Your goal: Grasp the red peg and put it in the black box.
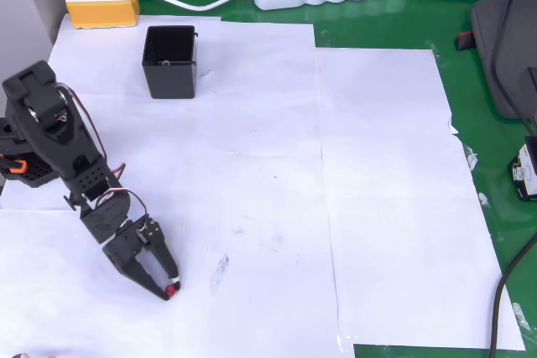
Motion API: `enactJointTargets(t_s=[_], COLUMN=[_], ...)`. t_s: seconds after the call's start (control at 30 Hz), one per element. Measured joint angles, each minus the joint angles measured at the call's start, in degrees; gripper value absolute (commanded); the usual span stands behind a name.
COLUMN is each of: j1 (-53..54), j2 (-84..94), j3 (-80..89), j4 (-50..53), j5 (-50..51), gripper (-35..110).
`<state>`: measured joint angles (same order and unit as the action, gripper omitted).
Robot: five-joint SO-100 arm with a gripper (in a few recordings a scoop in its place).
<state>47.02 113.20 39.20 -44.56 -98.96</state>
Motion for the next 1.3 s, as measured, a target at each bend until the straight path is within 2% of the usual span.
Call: enactJointTargets(t_s=[0.53, 0.77, 1.03, 1.3], j1=[-4.57, -7.29, -10.55, -16.08], j2=[-18.37, -23.03, -27.6, -34.1], j3=[12.3, 23.99, 28.92, 31.46], j4=[51.68, 79.37, 99.32, 113.03], j5=[6.33, 10.99, 13.71, 17.58], gripper=[0, 0, 0, 0])
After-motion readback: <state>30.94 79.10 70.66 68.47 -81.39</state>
